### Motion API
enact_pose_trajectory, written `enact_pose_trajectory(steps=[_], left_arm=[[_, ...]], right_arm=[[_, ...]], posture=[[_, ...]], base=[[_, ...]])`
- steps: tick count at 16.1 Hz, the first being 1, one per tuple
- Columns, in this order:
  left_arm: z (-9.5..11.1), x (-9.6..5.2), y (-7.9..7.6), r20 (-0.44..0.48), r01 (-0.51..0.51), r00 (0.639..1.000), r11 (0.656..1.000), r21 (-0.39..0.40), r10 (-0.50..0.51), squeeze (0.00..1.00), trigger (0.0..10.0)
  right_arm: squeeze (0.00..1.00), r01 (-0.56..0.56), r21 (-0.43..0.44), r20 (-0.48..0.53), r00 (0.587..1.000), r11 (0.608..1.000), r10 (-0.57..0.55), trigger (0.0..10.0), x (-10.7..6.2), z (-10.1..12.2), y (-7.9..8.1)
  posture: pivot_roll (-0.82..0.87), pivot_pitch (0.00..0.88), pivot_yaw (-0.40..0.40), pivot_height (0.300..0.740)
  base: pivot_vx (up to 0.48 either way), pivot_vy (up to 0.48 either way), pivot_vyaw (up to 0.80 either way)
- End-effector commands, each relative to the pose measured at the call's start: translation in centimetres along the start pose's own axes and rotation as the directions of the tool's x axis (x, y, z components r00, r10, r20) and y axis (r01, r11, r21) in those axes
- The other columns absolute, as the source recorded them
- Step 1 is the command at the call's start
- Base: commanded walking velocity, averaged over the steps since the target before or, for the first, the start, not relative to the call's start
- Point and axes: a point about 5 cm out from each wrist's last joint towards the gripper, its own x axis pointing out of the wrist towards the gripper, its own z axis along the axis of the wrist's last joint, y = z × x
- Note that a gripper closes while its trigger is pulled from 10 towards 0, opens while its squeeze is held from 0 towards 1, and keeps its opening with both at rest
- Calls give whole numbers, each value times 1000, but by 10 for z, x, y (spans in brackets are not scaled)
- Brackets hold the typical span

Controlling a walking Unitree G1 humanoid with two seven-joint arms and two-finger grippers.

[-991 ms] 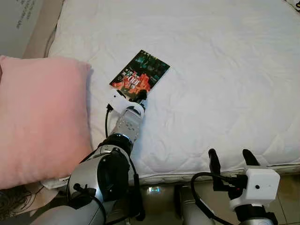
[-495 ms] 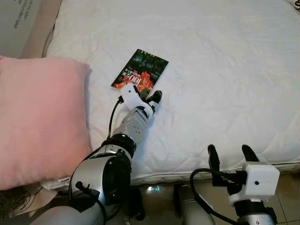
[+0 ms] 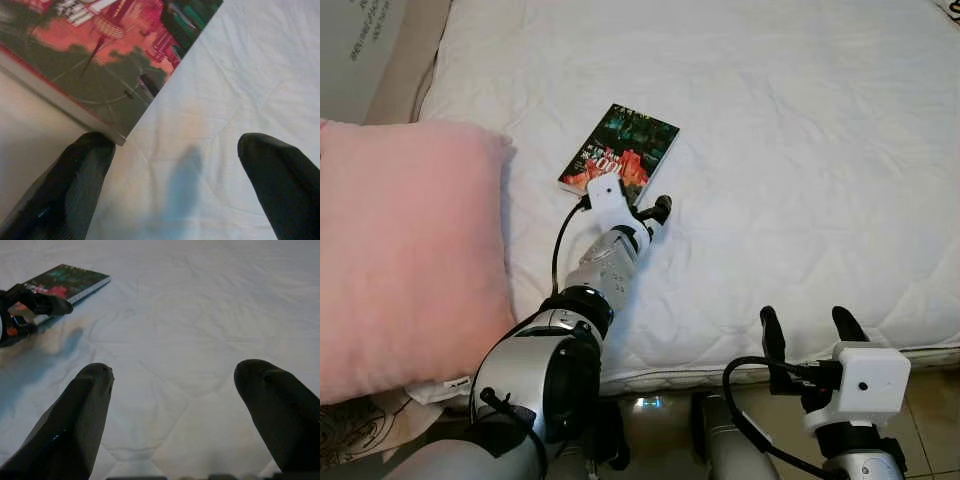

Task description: Clean up the room

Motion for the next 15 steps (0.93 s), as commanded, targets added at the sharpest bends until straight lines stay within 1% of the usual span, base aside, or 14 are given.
enact_pose_trajectory(steps=[1, 2, 3, 5, 6, 10, 11, 12, 15], left_arm=[[-19, -2, -10, -35, 6, 999, 997, 78, -3, 0, 10000], [-21, -3, -11, -39, 4, 999, 994, 105, 0, 0, 10000], [-28, -4, -10, -58, 3, 998, 997, 71, 1, 0, 0], [-38, -7, -7, -85, -27, 996, 1000, 8, 27, 0, 0], [-38, -7, -7, -81, -33, 996, 999, -1, 33, 0, 0], [-32, -6, -7, -42, -31, 999, 999, 22, 31, 0, 0], [-27, -5, -7, -16, -29, 999, 996, 84, 30, 0, 0], [-25, -5, -8, -3, -28, 1000, 993, 118, 28, 0, 0], [-25, -5, -8, -3, -28, 1000, 993, 118, 28, 0, 0]], right_arm=[[0, -8, -3, -28, 1000, 1000, 8, 10000, -2, -5, 1], [0, -10, -3, -29, 1000, 1000, 10, 10000, -4, -4, 1], [0, -10, -5, -33, 999, 1000, 10, 10000, -6, -4, 0], [0, -7, -9, -45, 999, 1000, 7, 10000, -10, -5, -2], [0, -10, -9, -47, 999, 1000, 9, 10000, -11, -5, -1], [0, -13, -12, -42, 999, 1000, 12, 10000, -8, -5, -1], [0, -13, -12, -40, 999, 1000, 12, 10000, -7, -5, -1], [0, -13, -12, -39, 999, 1000, 13, 10000, -6, -6, -1], [0, -13, -12, -39, 999, 1000, 13, 10000, -6, -6, -1]], posture=[[-411, 305, 52, 740], [-421, 314, 47, 740], [-428, 318, 45, 740], [-438, 327, 39, 740], [-438, 328, 37, 740], [-426, 320, 39, 740], [-424, 318, 41, 740], [-422, 315, 44, 740], [-422, 315, 44, 740]], base=[[0, 0, 0], [0, 0, 0], [0, 0, 0], [0, 0, 0], [0, 0, 0], [0, 0, 0], [0, 0, 0], [0, 0, 0], [0, 0, 0]])
